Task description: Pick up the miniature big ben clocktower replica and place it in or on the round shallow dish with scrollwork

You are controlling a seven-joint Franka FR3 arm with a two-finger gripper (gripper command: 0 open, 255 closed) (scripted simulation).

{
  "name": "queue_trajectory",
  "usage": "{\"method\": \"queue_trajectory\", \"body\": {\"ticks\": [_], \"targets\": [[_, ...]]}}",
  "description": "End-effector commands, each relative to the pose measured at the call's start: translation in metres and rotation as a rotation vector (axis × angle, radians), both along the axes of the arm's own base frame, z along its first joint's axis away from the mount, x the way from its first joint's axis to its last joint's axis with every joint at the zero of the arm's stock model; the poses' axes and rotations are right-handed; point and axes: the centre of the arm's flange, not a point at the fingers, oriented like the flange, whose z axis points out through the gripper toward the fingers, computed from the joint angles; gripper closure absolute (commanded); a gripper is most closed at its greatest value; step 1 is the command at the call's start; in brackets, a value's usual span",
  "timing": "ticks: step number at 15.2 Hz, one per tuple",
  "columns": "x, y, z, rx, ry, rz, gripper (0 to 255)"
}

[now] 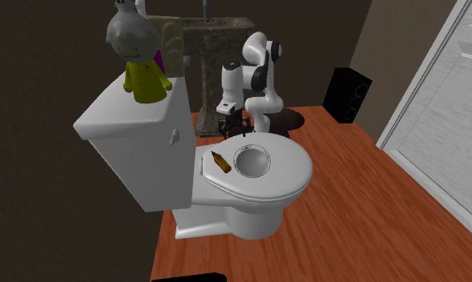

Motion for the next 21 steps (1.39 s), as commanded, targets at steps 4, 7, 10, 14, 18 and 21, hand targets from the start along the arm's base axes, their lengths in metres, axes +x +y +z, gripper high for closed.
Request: {"method": "queue_trajectory", "body": {"ticks": [4,7,10,14,18,21], "targets": [[0.036,-0.051,-0.030,-0.005,0.030,0.096,0],[0.059,-0.080,-0.047,-0.008,0.047,0.151,0],[0.061,-0.081,-0.059,-0.008,0.048,0.154,0],[0.060,-0.081,-0.080,-0.008,0.048,0.154,0],[0.060,-0.081,-0.088,-0.008,0.048,0.154,0],[0.060,-0.081,-0.088,-0.008,0.048,0.154,0]]}}
